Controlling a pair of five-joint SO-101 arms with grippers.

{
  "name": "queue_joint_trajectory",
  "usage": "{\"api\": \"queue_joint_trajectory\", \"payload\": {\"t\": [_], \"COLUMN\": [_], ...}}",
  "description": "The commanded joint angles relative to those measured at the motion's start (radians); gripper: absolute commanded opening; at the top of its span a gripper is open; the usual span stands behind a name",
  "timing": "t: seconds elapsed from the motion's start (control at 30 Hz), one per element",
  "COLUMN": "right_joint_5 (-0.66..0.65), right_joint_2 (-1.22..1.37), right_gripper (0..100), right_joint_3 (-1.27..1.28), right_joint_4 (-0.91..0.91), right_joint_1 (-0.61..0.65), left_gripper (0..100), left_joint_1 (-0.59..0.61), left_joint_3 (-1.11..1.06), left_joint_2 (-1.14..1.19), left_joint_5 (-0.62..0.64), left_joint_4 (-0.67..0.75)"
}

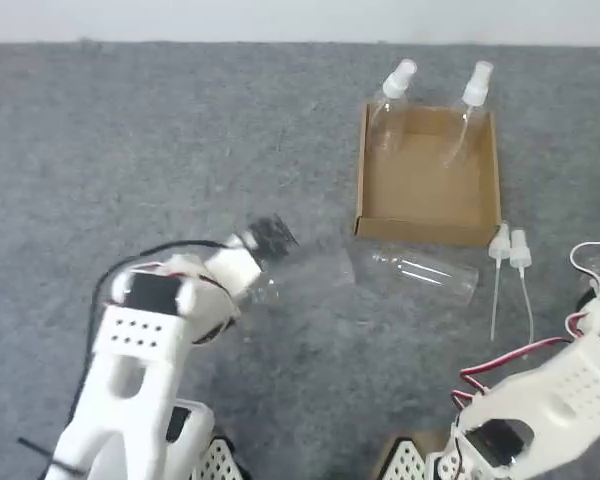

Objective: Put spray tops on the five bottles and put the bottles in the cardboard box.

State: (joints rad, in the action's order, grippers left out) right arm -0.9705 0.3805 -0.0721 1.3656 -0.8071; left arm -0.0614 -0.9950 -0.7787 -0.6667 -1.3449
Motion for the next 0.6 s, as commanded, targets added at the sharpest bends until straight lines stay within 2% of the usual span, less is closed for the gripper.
{"api": "queue_joint_trajectory", "payload": {"t": [0.0,0.13,0.4,0.57], "right_joint_5": [-0.006,-0.002,-0.002,-0.002], "right_joint_2": [-0.018,-0.018,-0.016,-0.016], "right_gripper": [6.6,6.6,6.6,6.6], "right_joint_3": [-0.063,-0.061,-0.061,-0.061], "right_joint_4": [0.018,0.018,0.018,0.018], "right_joint_1": [0.013,0.016,0.012,0.012], "left_gripper": [5,5,5,6], "left_joint_1": [0.101,0.146,0.14,0.14], "left_joint_3": [0.133,0.142,0.199,0.297], "left_joint_2": [-0.049,0.041,0.367,0.615], "left_joint_5": [0.239,0.47,0.953,1.168], "left_joint_4": [-0.009,0.091,0.388,0.486]}}
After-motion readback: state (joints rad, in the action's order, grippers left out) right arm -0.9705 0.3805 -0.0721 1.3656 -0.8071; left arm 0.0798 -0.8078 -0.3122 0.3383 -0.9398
